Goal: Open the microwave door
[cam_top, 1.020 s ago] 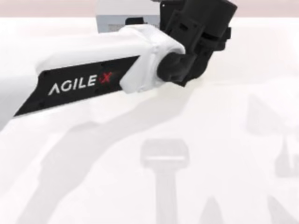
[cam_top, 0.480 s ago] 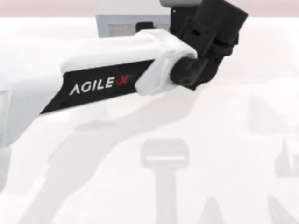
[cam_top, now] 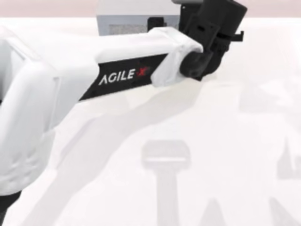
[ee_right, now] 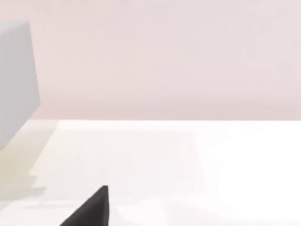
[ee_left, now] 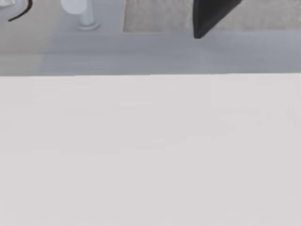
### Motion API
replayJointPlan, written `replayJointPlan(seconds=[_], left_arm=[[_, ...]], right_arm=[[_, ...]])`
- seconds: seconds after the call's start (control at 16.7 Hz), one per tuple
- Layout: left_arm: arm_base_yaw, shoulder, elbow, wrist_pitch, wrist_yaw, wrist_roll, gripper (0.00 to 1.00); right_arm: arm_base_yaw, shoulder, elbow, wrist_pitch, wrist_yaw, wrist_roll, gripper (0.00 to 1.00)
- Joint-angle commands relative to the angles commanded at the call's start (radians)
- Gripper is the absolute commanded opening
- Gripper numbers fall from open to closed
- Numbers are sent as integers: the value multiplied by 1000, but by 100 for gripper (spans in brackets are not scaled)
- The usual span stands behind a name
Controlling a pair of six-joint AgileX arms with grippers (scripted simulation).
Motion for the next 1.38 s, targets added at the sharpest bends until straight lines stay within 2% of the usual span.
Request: replayJointPlan(seconds=[0.18, 0.96, 1.38], left_arm=[[0, 0, 0, 0, 0, 0, 100], [0, 0, 0, 0, 0, 0, 2], [0, 0, 0, 0, 0, 0, 0]], right_arm=[[0, 0, 0, 0, 0, 0, 100], [0, 0, 0, 0, 0, 0, 100], [0, 0, 0, 0, 0, 0, 100]])
